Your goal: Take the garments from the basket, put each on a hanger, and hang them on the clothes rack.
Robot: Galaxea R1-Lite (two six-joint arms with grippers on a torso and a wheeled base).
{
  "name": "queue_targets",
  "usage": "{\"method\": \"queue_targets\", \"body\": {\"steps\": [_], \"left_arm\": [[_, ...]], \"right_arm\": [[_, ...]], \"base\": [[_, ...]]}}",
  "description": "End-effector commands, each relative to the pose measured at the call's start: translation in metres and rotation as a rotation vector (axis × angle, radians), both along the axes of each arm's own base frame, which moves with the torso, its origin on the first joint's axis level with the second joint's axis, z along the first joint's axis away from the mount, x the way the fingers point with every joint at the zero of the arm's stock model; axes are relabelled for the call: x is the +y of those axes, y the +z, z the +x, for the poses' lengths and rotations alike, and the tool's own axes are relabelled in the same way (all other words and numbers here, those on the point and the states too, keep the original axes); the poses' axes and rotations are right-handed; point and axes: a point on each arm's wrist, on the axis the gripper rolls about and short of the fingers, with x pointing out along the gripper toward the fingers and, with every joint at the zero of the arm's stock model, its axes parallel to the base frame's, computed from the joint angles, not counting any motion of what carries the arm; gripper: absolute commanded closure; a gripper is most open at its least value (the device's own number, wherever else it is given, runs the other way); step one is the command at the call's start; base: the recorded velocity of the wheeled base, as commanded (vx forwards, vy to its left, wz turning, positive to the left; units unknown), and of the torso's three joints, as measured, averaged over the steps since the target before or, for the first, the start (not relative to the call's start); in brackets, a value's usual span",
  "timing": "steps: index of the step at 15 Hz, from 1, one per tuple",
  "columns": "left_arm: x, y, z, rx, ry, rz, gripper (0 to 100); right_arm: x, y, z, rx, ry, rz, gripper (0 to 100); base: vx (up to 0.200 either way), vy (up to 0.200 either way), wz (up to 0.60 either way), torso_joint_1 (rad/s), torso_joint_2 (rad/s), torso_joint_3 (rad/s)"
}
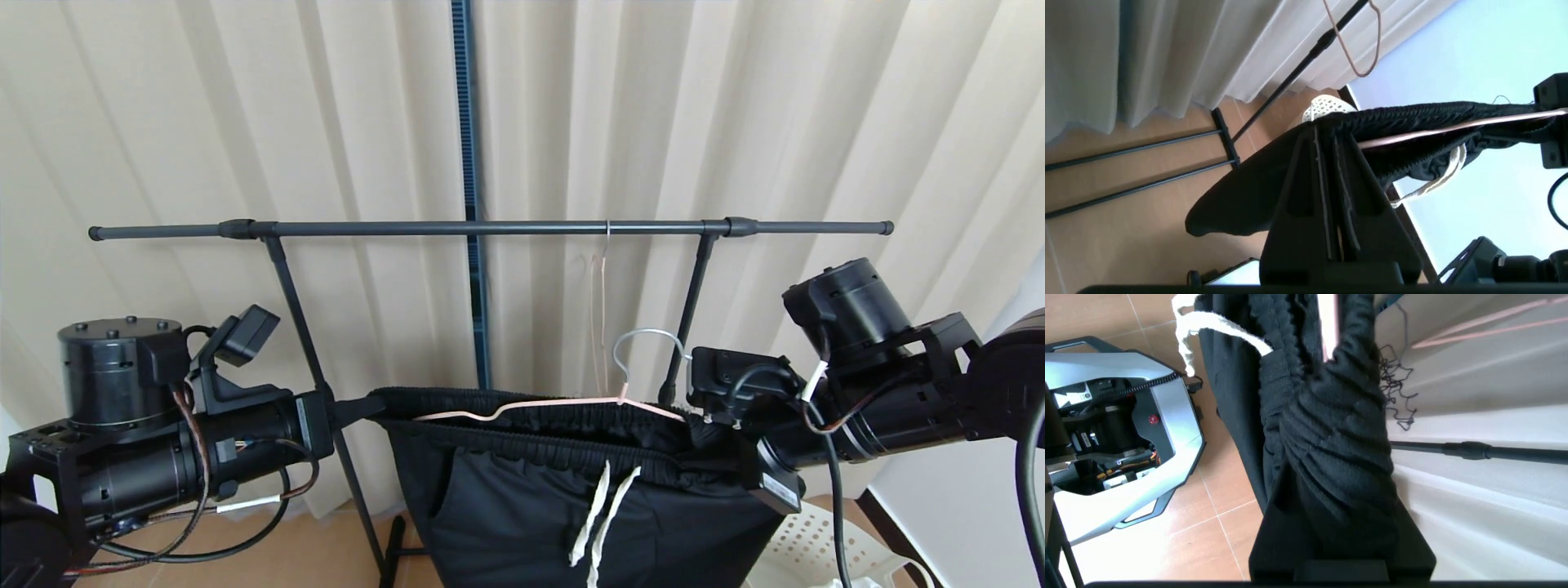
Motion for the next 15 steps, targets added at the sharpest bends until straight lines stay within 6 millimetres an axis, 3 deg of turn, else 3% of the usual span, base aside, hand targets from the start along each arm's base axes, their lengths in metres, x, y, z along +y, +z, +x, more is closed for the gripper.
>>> {"method": "queue_targets", "body": {"steps": [1,4,8,12,15], "left_arm": [[-0.001,0.021,0.001,-0.069,-0.009,-0.004,100],[-0.008,0.045,0.002,-0.054,-0.045,0.048,100],[-0.016,0.058,0.003,-0.06,-0.048,0.086,100],[-0.031,0.077,-0.007,-0.062,-0.089,0.101,100],[-0.045,0.081,-0.014,-0.04,-0.133,0.122,100]], "right_arm": [[0.001,-0.004,0.002,0.013,0.001,-0.007,100],[0.002,-0.008,0.005,0.022,-0.005,-0.021,100],[0.005,-0.014,0.011,0.039,-0.005,-0.029,100],[0.006,-0.021,0.018,0.049,-0.021,-0.052,100],[0.008,-0.021,0.021,0.044,-0.027,-0.054,100]], "base": [[0.0,0.0,0.0,0.0,0.0,0.0],[0.0,0.0,0.0,0.0,0.0,0.0],[0.0,0.0,0.0,0.0,0.0,0.0],[0.0,0.0,0.0,0.0,0.0,0.0],[0.0,0.0,0.0,0.0,0.0,0.0]]}}
